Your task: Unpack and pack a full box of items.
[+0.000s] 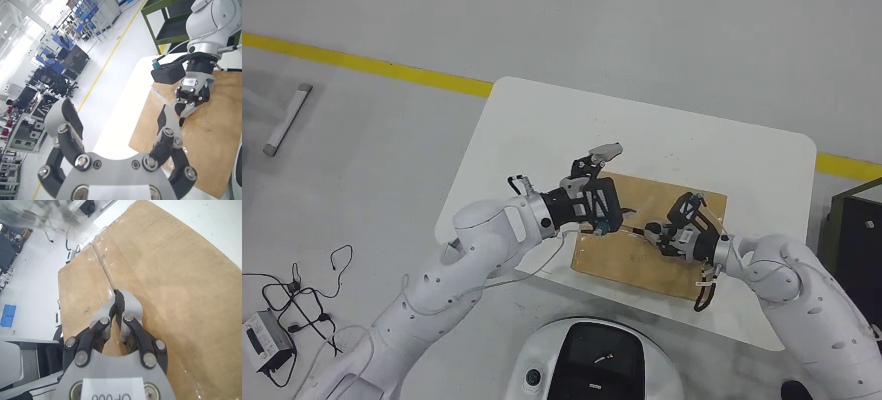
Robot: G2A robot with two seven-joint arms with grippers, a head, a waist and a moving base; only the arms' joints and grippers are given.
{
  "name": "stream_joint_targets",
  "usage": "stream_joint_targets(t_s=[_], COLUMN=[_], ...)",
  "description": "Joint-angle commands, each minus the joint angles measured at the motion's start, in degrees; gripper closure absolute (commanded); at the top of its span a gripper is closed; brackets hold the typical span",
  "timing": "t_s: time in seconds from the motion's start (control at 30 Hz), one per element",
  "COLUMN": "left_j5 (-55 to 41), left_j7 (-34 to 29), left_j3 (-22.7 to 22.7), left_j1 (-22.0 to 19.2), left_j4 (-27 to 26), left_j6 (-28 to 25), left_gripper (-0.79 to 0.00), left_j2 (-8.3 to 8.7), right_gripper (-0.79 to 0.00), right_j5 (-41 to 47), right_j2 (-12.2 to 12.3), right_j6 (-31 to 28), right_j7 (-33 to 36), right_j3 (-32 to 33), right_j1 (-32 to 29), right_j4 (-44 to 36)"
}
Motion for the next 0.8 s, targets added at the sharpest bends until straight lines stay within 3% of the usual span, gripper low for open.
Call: stream_joint_targets(t_s=[0.0,0.23,0.4,0.63,0.77], left_j5=[-0.51,-1.36,-2.58,-2.69,-1.26], left_j7=[-0.48,-1.73,-3.71,-8.22,-8.35], left_j3=[-0.03,0.06,-2.58,-8.92,-10.95], left_j1=[-0.34,-2.62,-2.03,4.65,8.52], left_j4=[-0.38,-2.23,-2.25,-2.8,-2.23], left_j6=[-0.3,0.31,-1.62,-7.73,-8.26], left_gripper=[-0.785,-0.785,-0.785,-0.785,-0.785], left_j2=[-0.1,-0.66,-0.38,1.14,1.72], right_gripper=[0.0,0.0,0.0,0.0,0.0], right_j5=[0.02,0.0,-0.29,-0.34,0.52], right_j2=[-0.01,-0.1,-0.19,-0.01,0.3], right_j6=[0.03,-0.48,-0.85,-1.4,-2.1], right_j7=[0.04,0.09,-0.44,-0.9,-0.83], right_j3=[0.05,0.1,0.08,1.06,2.37], right_j1=[-0.06,0.2,0.36,-0.53,-1.58], right_j4=[0.02,0.68,1.11,-0.3,-1.91])
